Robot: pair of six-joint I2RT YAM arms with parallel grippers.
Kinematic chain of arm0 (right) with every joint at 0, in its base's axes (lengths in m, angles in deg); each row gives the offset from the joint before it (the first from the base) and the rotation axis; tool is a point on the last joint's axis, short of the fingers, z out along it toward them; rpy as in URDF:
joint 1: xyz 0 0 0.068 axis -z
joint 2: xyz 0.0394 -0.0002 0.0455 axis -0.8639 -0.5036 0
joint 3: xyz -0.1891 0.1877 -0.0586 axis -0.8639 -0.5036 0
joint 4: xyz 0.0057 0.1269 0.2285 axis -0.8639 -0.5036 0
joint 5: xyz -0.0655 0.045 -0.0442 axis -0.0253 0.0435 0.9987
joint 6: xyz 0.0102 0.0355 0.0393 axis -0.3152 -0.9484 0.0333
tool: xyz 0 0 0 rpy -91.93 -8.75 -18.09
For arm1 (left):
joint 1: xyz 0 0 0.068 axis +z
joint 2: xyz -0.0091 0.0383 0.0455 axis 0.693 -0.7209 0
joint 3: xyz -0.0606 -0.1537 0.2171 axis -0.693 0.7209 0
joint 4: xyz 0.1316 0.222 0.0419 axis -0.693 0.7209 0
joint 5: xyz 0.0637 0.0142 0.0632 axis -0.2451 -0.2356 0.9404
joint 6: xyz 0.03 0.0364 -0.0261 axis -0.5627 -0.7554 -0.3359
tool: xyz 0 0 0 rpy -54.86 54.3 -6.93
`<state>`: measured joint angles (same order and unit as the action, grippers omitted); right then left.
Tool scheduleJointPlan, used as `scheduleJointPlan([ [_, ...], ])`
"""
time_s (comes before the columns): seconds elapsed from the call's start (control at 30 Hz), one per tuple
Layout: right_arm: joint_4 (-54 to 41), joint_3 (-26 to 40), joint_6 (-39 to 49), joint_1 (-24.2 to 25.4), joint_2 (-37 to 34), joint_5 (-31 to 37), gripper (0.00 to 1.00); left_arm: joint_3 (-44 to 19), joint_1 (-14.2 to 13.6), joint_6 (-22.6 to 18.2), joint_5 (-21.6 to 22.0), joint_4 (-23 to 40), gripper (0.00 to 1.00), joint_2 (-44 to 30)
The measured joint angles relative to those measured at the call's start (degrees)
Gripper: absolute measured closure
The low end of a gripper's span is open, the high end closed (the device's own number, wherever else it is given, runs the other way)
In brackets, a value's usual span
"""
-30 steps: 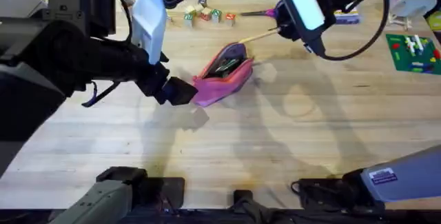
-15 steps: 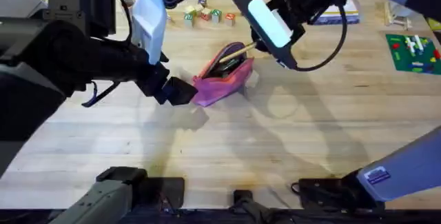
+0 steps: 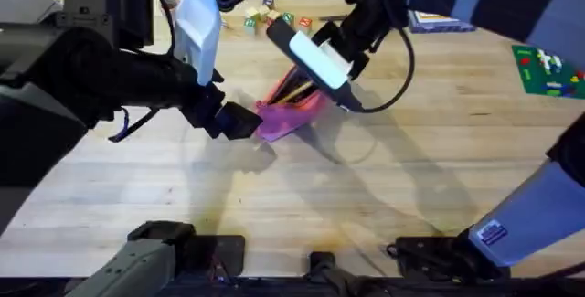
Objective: Unzip the bag, pick up the pens from the table one at a time and place them inside, then zip the bag closed.
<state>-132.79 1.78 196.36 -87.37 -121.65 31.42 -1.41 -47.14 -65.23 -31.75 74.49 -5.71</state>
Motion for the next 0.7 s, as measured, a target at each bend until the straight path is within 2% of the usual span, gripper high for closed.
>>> scheduleJointPlan([
  [0.17, 0.77, 0.0, 0.0, -2.98, -1.5, -0.02, 0.968, 0.0, 0.0, 0.0, 0.0, 0.0, 0.007, 0.0],
  [0.43, 0.82, 0.0, -0.79, -4.1, -2.75, -0.02, 0.954, 0.0, 0.0, 0.0, 0.0, 0.0, 0.008, 0.02],
  [0.47, 0.77, 0.0, -1.14, -4.1, -2.75, -0.05, 0.881, 0.0, 0.0, 0.01, 0.0, -0.01, 0.007, 0.0],
  [0.6, 0.86, 0.0, -1.52, -4.1, -2.75, -0.22, 0.305, 0.0, 0.0, 0.0, 0.0, 0.0, 0.008, 0.01],
  [0.7, 0.98, 0.0, -1.71, -4.12, -2.75, -0.24, 0.046, 0.0, 0.0, 0.0, 0.0, -0.02, 0.007, 0.0],
])
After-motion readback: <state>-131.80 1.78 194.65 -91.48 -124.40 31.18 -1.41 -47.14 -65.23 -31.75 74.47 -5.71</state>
